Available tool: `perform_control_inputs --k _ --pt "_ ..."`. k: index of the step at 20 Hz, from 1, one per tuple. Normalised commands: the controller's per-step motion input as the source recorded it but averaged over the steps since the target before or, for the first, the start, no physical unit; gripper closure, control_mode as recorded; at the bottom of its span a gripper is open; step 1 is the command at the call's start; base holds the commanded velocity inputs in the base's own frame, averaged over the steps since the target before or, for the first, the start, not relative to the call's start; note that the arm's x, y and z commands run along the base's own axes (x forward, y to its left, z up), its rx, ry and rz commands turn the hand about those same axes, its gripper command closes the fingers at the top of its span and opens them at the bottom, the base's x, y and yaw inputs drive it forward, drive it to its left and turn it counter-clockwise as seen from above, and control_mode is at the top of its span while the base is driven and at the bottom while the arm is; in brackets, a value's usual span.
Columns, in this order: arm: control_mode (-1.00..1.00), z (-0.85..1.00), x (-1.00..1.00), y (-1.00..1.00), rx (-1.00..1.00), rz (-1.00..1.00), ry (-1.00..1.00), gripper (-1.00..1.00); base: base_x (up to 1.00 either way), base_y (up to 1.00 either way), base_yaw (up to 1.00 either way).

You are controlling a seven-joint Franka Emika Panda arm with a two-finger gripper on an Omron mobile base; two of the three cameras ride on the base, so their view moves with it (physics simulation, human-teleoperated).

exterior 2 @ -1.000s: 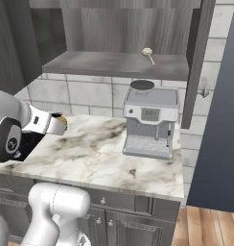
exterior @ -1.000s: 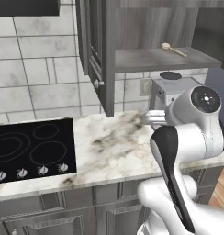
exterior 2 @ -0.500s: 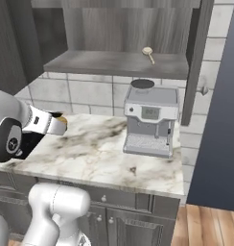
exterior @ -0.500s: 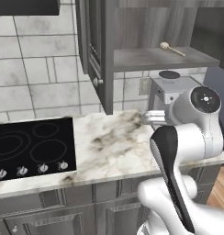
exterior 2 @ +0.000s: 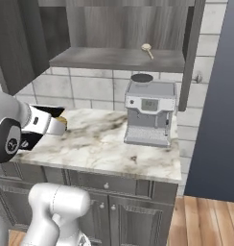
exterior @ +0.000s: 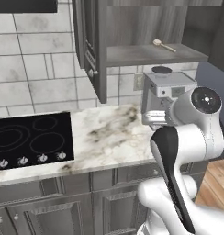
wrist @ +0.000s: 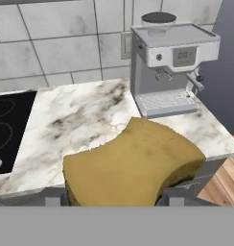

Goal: Locate and retrieve the sponge and dish brush from the cabinet. Place them next to the sink.

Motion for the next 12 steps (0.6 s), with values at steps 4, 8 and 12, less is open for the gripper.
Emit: perform_control_inputs --k 4,8,12 --pt "1.00 0.00 0.00 0.00 0.00 0.00 0.00 1.00 -0.03 -0.06 -0.04" --pt "1.00 0.00 0.00 0.00 0.00 0.00 0.00 1.00 -0.04 -0.04 -0.44" --pt "1.00 0.00 0.00 0.00 0.00 0.00 0.00 1.00 0.00 0.00 -0.50"
